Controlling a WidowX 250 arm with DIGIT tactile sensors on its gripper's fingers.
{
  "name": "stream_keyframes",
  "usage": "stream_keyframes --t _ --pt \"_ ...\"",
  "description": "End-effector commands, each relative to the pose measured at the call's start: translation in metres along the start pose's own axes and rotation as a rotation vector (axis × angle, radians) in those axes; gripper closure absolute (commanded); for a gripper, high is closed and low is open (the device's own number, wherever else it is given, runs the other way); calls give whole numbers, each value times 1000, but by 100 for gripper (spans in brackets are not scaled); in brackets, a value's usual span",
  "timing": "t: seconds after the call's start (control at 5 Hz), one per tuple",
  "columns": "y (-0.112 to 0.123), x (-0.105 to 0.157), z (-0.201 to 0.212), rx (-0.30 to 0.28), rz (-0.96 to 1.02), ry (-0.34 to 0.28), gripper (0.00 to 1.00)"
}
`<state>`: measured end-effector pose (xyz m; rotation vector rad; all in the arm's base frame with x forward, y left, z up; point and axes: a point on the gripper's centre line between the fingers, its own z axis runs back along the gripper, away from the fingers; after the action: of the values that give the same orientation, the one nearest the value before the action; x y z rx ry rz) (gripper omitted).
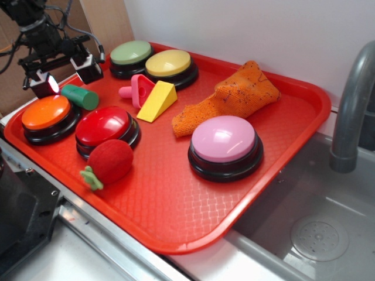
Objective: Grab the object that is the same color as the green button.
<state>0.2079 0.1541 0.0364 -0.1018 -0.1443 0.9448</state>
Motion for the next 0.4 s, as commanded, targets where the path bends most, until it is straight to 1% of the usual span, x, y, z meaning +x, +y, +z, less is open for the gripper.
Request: stream_keyframes --t 0.0,0.2 --pt "10 2 -8 -7 24 2 0" --pt "10 2 -15 -10 24 13 0"
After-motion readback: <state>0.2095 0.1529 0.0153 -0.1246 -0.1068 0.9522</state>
